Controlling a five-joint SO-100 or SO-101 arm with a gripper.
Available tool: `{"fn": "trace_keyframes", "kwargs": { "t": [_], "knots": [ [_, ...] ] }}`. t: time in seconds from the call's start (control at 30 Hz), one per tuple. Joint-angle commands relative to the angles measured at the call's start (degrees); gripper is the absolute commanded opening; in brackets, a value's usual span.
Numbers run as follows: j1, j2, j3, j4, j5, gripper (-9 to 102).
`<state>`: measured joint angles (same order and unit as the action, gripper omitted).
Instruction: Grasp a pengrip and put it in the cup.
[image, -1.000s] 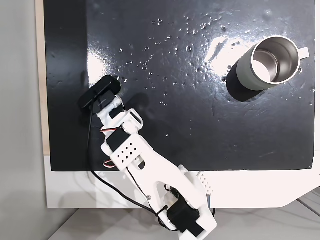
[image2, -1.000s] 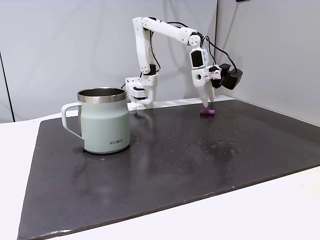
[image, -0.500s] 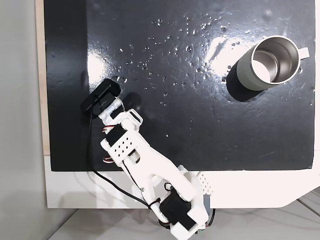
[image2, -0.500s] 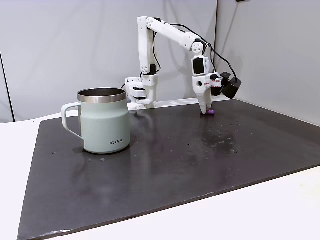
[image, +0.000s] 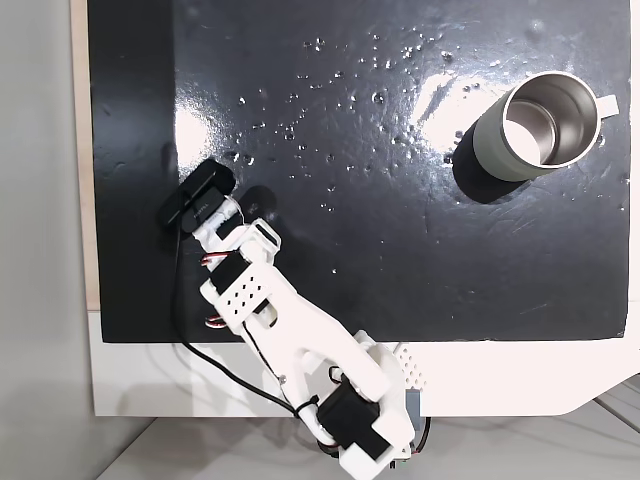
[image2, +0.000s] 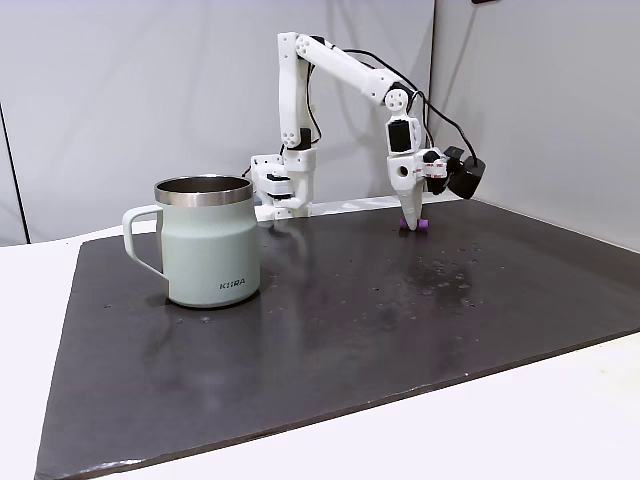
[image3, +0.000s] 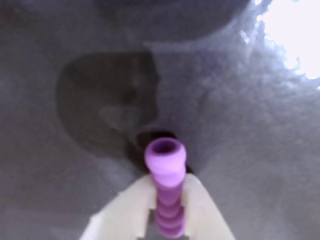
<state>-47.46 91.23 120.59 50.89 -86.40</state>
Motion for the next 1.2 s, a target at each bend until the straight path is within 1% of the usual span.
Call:
{"fn": "trace_keyframes", "kwargs": {
  "t": [0.0, 0.1, 0.2, 0.43, 0.73, 0.87, 1.17],
  "knots": [
    [2.1, 0.4, 1.1, -1.3, -0.4, 3],
    [3.1, 2.0, 1.7, -0.9, -0.3, 0],
    [4.8, 3.8, 1.1, 1.0, 1.1, 0],
    [13.0, 10.9, -2.5, 7.5, 3.0, 0],
    [28.9, 24.7, -5.8, 12.9, 3.0, 0],
    [37.2, 29.0, -7.6, 13.1, 2.9, 0],
    [54.8, 27.5, -19.7, 17.6, 2.8, 0]
  ]
}}
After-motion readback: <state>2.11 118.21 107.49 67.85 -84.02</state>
